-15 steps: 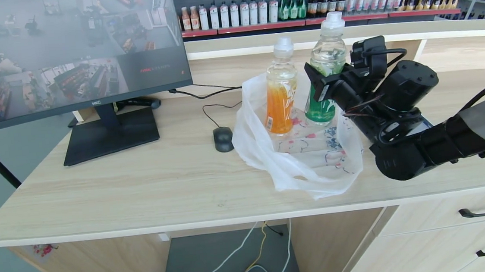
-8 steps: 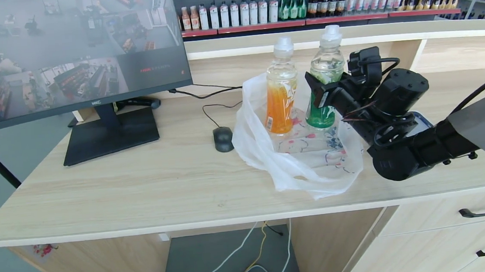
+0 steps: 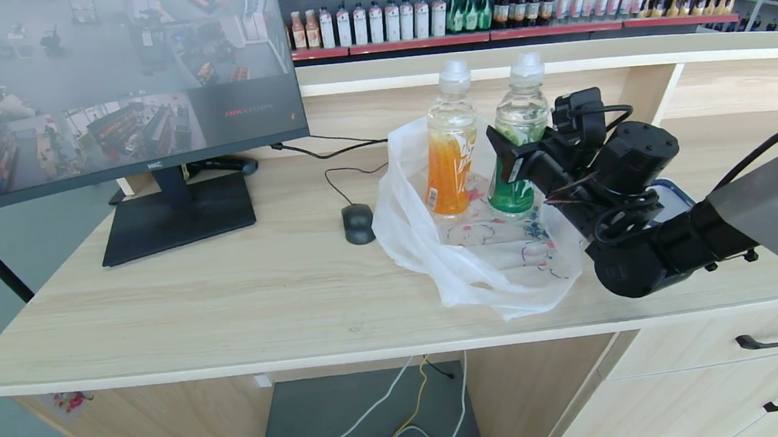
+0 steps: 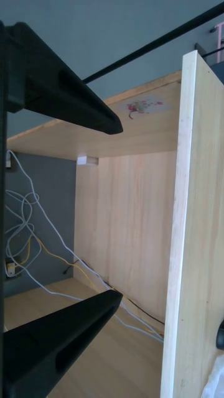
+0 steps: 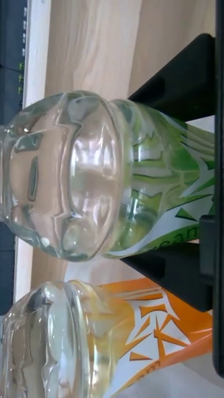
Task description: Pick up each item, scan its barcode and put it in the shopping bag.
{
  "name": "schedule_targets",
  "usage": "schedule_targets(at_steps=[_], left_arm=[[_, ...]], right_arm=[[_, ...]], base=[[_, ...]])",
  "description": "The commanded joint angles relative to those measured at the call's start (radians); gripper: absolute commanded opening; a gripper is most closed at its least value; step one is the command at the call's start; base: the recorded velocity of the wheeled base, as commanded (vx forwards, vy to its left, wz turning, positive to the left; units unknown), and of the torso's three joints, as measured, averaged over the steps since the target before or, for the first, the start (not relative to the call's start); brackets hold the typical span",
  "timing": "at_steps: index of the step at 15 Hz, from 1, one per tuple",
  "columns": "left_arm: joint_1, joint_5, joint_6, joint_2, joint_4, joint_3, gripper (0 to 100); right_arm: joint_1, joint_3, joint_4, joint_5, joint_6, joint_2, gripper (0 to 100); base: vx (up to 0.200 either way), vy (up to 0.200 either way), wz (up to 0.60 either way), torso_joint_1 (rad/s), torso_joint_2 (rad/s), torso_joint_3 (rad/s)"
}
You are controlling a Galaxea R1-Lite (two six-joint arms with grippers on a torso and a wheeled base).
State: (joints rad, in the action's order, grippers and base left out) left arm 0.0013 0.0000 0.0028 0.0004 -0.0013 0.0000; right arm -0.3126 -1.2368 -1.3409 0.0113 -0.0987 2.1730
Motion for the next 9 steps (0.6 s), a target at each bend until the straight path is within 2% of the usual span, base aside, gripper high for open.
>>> schedule_targets(at_steps=[1, 9], left_arm=[[0.0, 0.0, 0.0, 0.0, 0.0, 0.0, 100], [0.0, 0.0, 0.0, 0.0, 0.0, 0.0, 100]], right_arm=[[0.0, 0.002, 0.003, -0.001, 0.005, 0.013, 0], [0.0, 0.066, -0.026, -0.001, 0.02, 0.014, 0]], base=[[0.0, 0.0, 0.0, 0.0, 0.0, 0.0], [0.0, 0.0, 0.0, 0.0, 0.0, 0.0]])
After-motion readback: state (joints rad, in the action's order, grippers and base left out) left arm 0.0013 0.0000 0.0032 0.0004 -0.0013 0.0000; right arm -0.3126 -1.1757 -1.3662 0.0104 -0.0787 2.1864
